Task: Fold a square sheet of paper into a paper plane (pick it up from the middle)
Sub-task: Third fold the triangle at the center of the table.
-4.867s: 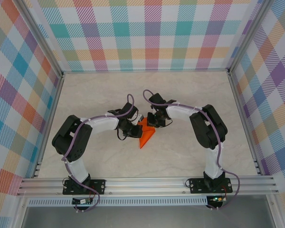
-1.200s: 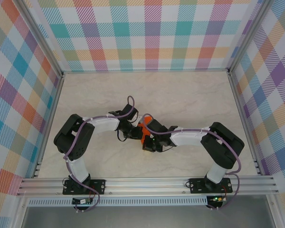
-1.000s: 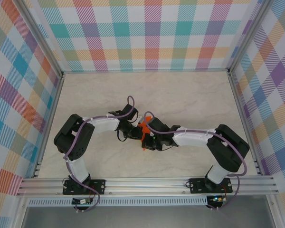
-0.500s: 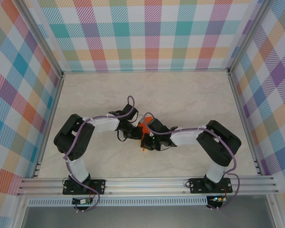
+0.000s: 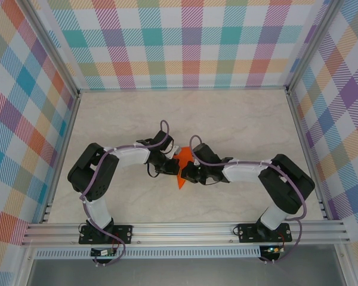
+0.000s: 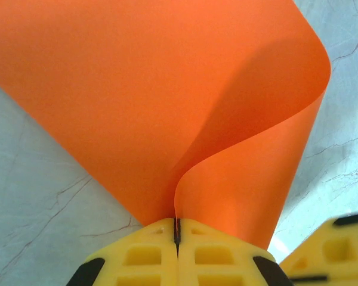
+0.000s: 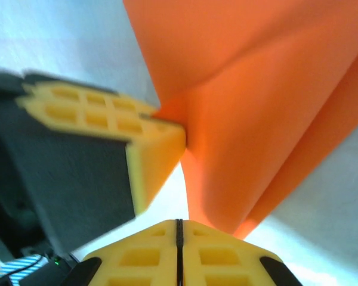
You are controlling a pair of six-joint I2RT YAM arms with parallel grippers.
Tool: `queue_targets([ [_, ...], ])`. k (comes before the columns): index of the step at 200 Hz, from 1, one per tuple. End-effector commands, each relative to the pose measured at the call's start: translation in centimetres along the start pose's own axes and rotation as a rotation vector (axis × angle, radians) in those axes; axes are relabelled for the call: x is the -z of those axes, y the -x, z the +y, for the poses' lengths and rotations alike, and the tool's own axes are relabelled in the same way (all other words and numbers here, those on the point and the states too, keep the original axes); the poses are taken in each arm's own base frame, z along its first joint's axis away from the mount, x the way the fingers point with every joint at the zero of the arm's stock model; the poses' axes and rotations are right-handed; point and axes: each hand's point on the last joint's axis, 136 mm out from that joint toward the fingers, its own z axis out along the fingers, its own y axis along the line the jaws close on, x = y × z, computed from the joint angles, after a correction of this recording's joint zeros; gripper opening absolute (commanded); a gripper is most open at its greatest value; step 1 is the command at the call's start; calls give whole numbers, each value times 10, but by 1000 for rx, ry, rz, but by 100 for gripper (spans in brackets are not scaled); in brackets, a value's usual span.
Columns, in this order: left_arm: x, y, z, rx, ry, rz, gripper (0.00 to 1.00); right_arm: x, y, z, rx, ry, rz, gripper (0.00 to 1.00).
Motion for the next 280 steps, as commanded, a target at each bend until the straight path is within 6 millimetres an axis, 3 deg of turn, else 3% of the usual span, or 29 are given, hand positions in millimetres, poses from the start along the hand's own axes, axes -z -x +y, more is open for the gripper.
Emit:
queue_targets([
  [1,-10,-21,15,26,37,78,4,0,9,5,17,65,6,9],
  [32,-10,-22,16,27,41,79,4,-8,10,-4,4,50,32,8],
  [62,-10,-23,16,28,40,81,4,-16,3,-31,-26,-27,44,8],
  [105,-10,-22,16,26,41,80,4,-21,-4,-55,-56,-98,56,8],
  [131,-10,-22,16,28,42,83,4,-18,-1,-43,-42,-71,54,9],
  [157,-10,-22,16,26,41,82,4,1,11,-16,4,-16,5,11],
  [176,-10,-22,16,26,41,82,4,12,23,-7,12,20,-24,11],
  [237,-11,-22,16,26,38,87,4,5,44,-10,8,32,-20,10],
  [280,-11,-24,17,25,42,88,4,-6,43,-45,-31,-90,-14,10],
])
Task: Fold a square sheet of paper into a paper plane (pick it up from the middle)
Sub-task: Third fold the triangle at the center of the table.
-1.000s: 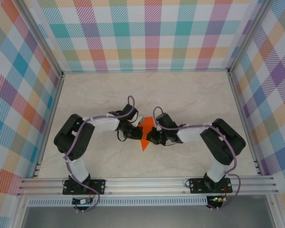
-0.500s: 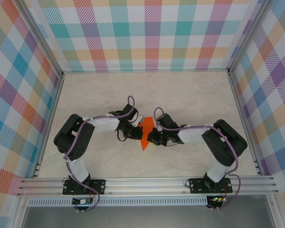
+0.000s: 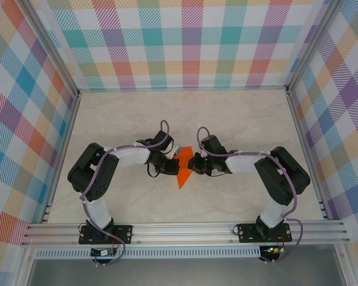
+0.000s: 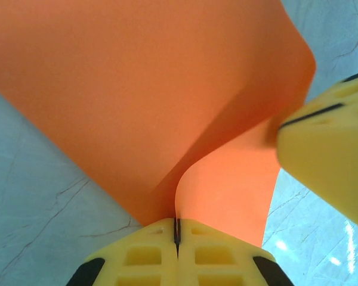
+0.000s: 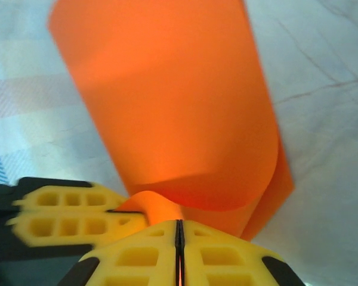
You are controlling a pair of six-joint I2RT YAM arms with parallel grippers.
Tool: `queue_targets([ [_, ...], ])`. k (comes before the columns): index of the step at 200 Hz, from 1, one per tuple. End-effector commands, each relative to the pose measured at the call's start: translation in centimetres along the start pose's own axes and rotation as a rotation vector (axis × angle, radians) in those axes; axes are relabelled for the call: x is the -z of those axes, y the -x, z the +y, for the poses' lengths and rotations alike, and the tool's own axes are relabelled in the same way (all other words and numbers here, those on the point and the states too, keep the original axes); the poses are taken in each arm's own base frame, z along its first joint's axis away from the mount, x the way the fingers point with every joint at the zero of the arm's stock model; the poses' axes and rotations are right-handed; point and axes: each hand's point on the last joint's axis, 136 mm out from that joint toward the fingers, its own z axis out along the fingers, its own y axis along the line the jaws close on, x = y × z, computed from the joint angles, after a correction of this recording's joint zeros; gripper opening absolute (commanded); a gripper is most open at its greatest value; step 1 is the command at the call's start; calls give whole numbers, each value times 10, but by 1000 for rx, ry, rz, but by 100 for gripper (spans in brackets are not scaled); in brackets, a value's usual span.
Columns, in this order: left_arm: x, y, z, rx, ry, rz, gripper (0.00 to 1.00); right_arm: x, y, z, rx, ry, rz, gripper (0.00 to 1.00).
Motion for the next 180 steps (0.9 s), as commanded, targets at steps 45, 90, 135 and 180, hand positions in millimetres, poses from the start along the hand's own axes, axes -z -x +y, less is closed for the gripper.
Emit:
queue_targets([
  [45,-12,-24,17,32,46,91,4,-2,2,-8,10,-48,14,11],
  [90,-11,-24,17,32,47,90,4,25,21,20,44,34,-47,12],
  [135,-12,-24,17,32,45,90,4,14,28,14,26,51,-19,11],
  [180,-11,-24,18,32,48,91,4,-1,28,-21,-9,-60,-18,11],
])
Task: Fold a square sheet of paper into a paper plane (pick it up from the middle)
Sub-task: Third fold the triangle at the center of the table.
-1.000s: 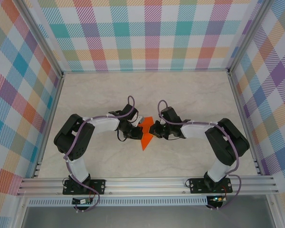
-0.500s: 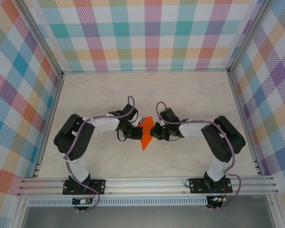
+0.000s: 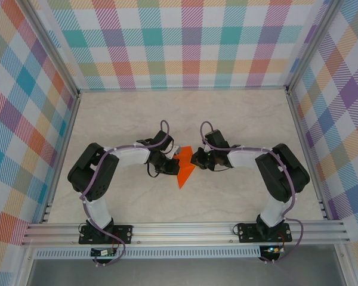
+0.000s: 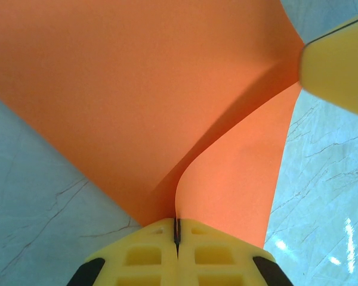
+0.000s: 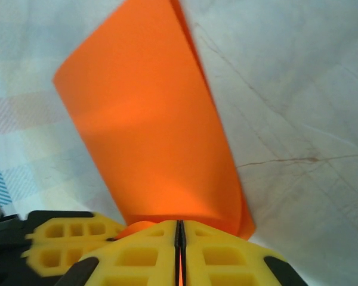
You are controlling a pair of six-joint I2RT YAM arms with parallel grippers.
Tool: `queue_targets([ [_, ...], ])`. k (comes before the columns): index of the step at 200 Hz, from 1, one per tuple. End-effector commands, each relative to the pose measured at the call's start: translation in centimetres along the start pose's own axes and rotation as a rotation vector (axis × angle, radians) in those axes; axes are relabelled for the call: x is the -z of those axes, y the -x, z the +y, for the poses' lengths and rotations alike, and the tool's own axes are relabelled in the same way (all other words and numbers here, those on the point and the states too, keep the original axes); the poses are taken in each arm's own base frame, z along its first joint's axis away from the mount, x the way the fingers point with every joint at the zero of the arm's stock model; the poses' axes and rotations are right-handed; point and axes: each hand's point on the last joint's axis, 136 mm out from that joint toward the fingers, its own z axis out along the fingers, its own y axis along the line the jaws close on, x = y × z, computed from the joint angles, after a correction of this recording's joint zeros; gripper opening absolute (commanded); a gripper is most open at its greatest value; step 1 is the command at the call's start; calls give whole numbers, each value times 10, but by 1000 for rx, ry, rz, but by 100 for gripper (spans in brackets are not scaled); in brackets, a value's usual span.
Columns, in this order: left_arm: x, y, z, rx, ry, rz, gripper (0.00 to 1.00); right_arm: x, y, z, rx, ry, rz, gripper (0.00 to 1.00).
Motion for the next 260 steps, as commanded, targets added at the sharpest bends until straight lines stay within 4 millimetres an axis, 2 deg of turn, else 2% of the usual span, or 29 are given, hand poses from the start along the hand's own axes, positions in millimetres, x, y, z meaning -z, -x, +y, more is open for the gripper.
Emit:
queue_targets([
  [1,-11,-24,18,32,48,90,4,-9,0,-16,5,-52,7,11],
  [17,-11,-24,18,32,48,90,4,-14,-3,-28,-12,-83,16,10],
  [35,-11,-23,17,29,47,88,4,-17,-5,-33,-21,-94,22,10],
  [54,-11,-24,18,31,50,91,4,-12,-4,-22,-12,-66,25,12],
  [95,-11,-25,19,31,55,92,4,17,8,7,26,-2,-30,13],
  [120,-10,-24,19,30,55,90,4,18,6,16,46,32,-9,12],
  [152,-10,-24,18,29,53,89,4,6,2,8,28,27,29,11],
  [210,-10,-24,18,29,55,89,4,-11,0,-24,-16,-82,45,8],
  [226,-9,-24,18,28,57,89,4,-6,0,-18,-10,-68,40,9],
  [260,-9,-23,18,28,57,85,4,16,3,11,30,5,8,10],
])
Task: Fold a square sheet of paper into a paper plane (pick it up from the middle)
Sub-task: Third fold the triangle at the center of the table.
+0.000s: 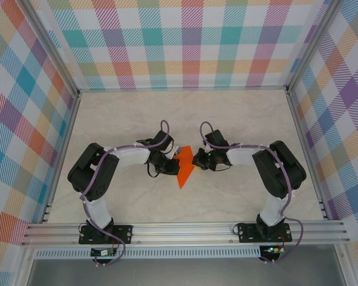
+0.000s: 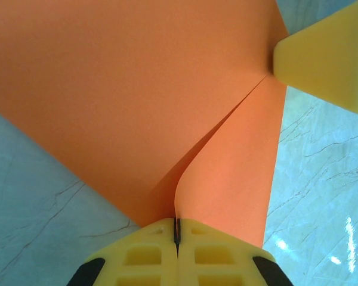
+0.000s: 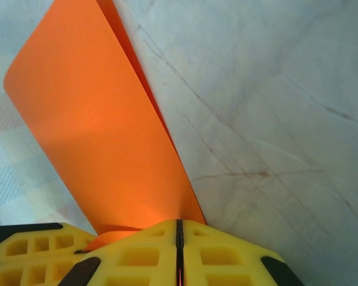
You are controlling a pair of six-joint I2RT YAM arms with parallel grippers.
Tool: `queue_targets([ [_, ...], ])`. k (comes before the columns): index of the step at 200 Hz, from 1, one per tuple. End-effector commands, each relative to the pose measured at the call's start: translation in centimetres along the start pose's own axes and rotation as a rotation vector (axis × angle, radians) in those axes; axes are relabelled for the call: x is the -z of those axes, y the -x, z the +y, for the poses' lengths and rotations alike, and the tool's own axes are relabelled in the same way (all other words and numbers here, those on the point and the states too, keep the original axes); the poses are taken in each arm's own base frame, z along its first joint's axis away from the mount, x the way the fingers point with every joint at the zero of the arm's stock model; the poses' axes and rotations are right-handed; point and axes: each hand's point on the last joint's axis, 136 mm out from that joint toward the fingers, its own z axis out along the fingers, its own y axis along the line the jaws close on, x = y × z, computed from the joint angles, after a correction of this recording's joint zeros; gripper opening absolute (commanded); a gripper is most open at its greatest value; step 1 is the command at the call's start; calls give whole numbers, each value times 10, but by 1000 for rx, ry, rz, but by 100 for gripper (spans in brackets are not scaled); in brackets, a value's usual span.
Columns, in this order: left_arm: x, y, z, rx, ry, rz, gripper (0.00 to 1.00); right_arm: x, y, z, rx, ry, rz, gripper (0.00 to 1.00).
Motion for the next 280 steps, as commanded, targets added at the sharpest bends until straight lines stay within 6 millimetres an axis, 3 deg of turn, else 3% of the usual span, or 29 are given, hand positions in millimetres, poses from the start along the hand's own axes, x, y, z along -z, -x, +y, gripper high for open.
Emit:
queue_targets([
  [1,-9,-24,18,31,57,85,4,20,2,22,46,51,-23,10],
  [34,-9,-23,18,32,54,84,4,12,-13,44,71,142,36,10],
  [63,-9,-23,18,34,54,84,4,0,-23,45,74,159,78,10],
  [127,-6,-18,14,44,45,65,8,-22,-28,13,35,48,107,9],
  [151,10,-7,11,60,73,-1,16,-26,-32,2,2,10,102,8],
  [186,50,8,17,118,187,-122,36,-25,-34,2,-21,-11,69,8],
  [205,69,11,18,176,215,-179,39,-25,-37,2,-38,-33,51,8],
  [219,77,10,6,208,156,-205,37,-25,-39,0,-57,-42,41,8],
  [237,80,8,-20,248,2,-218,26,-24,-41,-1,-84,-48,23,8],
  [280,63,2,-51,335,-237,-186,13,-18,-41,1,-93,-42,0,9],
])
